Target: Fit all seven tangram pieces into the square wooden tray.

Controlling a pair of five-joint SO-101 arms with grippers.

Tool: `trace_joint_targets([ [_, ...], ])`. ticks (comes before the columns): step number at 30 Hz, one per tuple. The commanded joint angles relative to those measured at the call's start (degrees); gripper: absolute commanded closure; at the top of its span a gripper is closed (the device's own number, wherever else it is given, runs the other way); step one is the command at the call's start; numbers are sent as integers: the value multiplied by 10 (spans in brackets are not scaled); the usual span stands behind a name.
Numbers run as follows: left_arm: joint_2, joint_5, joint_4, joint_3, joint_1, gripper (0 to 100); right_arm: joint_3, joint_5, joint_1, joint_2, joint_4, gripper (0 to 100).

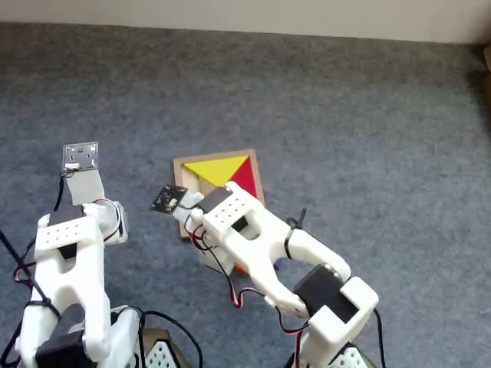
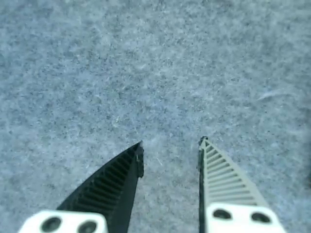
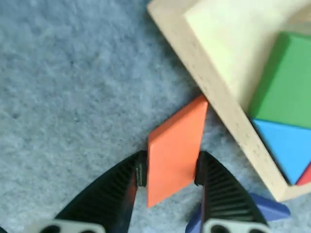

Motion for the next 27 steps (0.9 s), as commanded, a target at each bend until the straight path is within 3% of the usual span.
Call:
trace_joint_targets([
  [1,-15,3,-9,-38,-6,814,7,6,-15,-4,-11,839],
  [6,-15,3,-9,-38,-6,814,9,6,-36,0,-12,846],
  [11,-15,2,-9,-36,-3,814,3,6,-26,-7,-5,997],
  [22,-15,2,-9,-36,-3,814,8,-7,44,-316,41,993],
  [25,-15,2,-9,-36,-2,814,8,-43,67,-356,35,993],
  [27,-15,2,-9,-36,-2,814,12,-23,74,-366,14,993],
])
